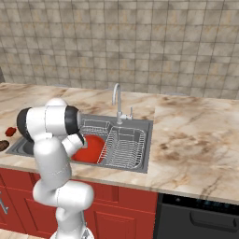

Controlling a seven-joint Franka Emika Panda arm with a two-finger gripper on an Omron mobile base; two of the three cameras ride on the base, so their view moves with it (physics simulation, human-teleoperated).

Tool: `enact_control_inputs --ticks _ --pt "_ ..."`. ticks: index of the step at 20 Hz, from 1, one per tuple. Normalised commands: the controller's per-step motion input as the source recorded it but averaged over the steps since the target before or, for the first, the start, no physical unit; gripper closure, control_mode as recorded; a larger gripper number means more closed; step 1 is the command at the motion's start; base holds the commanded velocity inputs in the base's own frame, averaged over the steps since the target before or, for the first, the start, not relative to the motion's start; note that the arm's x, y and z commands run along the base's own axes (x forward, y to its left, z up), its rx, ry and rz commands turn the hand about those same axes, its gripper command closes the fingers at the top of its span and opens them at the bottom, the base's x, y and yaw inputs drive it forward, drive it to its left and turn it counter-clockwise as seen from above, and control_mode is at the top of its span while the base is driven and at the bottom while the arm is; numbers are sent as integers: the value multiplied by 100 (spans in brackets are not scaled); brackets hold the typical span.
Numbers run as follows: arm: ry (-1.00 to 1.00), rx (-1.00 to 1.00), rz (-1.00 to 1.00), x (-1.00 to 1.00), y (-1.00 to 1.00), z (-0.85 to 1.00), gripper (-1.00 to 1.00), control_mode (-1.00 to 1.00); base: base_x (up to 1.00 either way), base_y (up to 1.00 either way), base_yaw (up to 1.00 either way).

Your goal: Remove the bell pepper and potato from the sink. Then move the bowl and cup from the counter to the sink for washing.

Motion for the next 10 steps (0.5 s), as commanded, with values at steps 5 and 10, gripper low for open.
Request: enact_control_inputs --ticks 5,10 --pt "6 0 0 0 6 43 -100 -100 0 0 0" --pt "5 0 0 -4 1 40 -100 -100 0 0 0"
